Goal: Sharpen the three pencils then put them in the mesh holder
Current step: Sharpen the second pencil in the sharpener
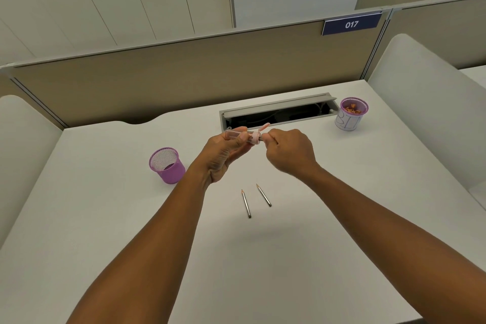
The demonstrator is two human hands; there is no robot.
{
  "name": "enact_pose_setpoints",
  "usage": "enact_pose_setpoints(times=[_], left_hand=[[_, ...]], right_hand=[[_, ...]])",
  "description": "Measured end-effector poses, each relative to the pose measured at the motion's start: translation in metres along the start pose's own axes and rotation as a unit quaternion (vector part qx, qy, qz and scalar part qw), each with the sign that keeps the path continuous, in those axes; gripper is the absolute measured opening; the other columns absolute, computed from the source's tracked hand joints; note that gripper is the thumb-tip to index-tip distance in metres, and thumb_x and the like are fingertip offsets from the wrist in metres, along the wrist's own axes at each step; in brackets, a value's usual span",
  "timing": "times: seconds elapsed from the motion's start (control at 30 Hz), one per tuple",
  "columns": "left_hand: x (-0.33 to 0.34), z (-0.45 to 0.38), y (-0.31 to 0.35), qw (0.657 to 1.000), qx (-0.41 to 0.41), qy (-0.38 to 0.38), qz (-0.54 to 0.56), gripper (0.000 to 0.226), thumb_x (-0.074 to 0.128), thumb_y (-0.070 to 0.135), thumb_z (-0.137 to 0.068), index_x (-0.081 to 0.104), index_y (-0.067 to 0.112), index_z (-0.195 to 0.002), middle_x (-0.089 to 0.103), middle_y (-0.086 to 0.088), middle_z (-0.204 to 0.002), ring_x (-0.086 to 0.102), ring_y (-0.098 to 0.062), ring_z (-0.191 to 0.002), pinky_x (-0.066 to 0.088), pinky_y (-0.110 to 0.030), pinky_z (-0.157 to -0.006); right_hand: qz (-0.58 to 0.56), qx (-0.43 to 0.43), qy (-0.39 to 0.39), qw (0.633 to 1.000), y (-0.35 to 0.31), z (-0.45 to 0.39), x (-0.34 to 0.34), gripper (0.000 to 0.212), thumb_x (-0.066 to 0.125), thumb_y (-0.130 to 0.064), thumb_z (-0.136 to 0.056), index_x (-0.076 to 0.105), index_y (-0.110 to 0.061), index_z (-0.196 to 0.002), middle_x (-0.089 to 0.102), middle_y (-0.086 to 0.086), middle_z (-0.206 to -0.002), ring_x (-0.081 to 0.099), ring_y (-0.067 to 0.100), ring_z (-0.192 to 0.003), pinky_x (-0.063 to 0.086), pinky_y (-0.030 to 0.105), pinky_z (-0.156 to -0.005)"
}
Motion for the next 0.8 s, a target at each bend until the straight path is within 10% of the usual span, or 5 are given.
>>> enact_pose_setpoints(times=[0.1, 0.2, 0.47, 0.63, 0.8], left_hand=[[0.001, 0.000, 0.000, 1.000, 0.003, 0.000, -0.007, 0.015, 0.064, 0.006, -0.091, 0.066, 0.009, -0.106, 0.077, -0.007, -0.091, 0.074, -0.022, -0.088, 0.060, -0.027, -0.083], [0.002, -0.001, -0.001, 1.000, 0.003, 0.005, -0.009, 0.016, 0.066, 0.006, -0.090, 0.066, 0.009, -0.105, 0.077, -0.006, -0.091, 0.074, -0.021, -0.088, 0.059, -0.027, -0.084], [-0.002, -0.004, 0.010, 1.000, 0.006, 0.010, 0.005, 0.016, 0.066, 0.004, -0.089, 0.066, 0.003, -0.106, 0.078, 0.000, -0.091, 0.074, -0.021, -0.091, 0.059, -0.027, -0.084], [-0.002, -0.004, 0.006, 1.000, 0.002, 0.016, 0.008, 0.016, 0.067, 0.006, -0.089, 0.069, 0.002, -0.104, 0.077, 0.003, -0.092, 0.074, -0.021, -0.092, 0.060, -0.027, -0.084], [0.001, -0.005, 0.003, 1.000, 0.003, 0.018, 0.011, 0.012, 0.065, 0.005, -0.090, 0.069, 0.006, -0.101, 0.073, -0.003, -0.104, 0.073, -0.022, -0.092, 0.057, -0.030, -0.090]], right_hand=[[-0.255, 0.235, -0.162, 0.924, 0.021, 0.001, 0.018, 0.020, 0.047, -0.022, -0.094, 0.060, -0.009, -0.087, 0.048, 0.003, -0.069, 0.040, 0.016, -0.062, 0.029, 0.025, -0.051], [-0.311, 0.278, -0.229, 0.879, 0.020, 0.005, 0.020, 0.024, 0.046, -0.021, -0.096, 0.062, -0.006, -0.088, 0.044, 0.004, -0.068, 0.034, 0.013, -0.058, 0.030, 0.023, -0.049], [-0.228, 0.055, -0.110, 0.966, 0.013, -0.003, 0.003, 0.019, 0.050, -0.029, -0.097, 0.055, -0.015, -0.110, 0.059, 0.002, -0.099, 0.053, 0.016, -0.086, 0.043, 0.028, -0.068], [-0.008, -0.130, 0.078, 0.988, 0.004, 0.006, -0.010, 0.013, 0.051, -0.022, -0.096, 0.061, -0.015, -0.091, 0.060, -0.001, -0.081, 0.049, 0.019, -0.064, 0.033, 0.026, -0.051], [0.029, -0.125, 0.127, 0.984, 0.000, 0.008, -0.014, 0.019, 0.051, -0.021, -0.090, 0.066, -0.012, -0.081, 0.063, 0.001, -0.069, 0.047, 0.017, -0.056, 0.026, 0.022, -0.049]])
Point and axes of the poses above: each hand's wrist, its own z-axis away from the middle knuckle, its own x-axis out of the palm, y = z × x, the point moved 8 cm from there along -z, towards the middle knuckle
